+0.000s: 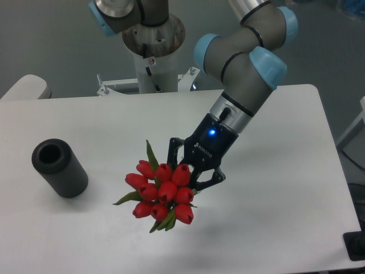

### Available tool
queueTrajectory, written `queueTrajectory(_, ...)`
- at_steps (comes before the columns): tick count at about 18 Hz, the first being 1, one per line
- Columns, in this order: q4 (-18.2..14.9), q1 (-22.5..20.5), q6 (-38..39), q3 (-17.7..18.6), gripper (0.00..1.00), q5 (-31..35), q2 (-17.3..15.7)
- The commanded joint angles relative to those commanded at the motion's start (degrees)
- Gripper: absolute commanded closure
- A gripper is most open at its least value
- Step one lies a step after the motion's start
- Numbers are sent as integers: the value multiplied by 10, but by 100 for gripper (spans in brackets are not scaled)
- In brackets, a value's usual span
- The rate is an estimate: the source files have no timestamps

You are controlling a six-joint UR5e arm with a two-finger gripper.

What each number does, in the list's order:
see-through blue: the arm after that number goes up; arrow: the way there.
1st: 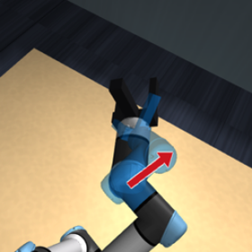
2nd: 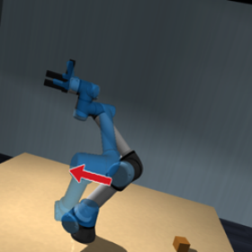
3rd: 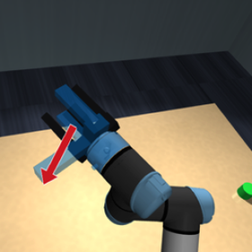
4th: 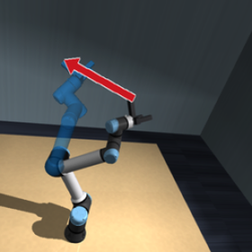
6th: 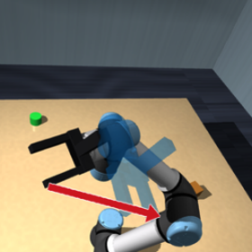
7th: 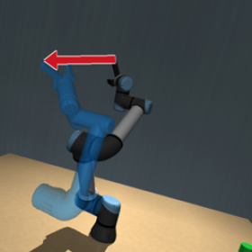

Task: Insert the flowers into the vase
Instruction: 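Hold the red tulip bunch in the gripper above the table, then carry the tulips over the black vase opening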

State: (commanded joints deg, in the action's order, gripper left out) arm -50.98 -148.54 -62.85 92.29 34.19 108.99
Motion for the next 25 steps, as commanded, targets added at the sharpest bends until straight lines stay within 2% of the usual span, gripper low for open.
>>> queueTrajectory(7, 8, 31, 37, -1, 68, -29, -13)
queueTrajectory(9, 9, 35, 50, 0, 68, -64, -14)
queueTrajectory(11, 9, 35, 52, 16, 70, -112, -14)
queueTrajectory(17, 26, 59, 49, 62, 69, -176, -38)
queueTrajectory(20, 25, 69, 53, 80, 70, -222, -68)
queueTrajectory(25, 25, 100, 54, 116, 73, -256, -121)
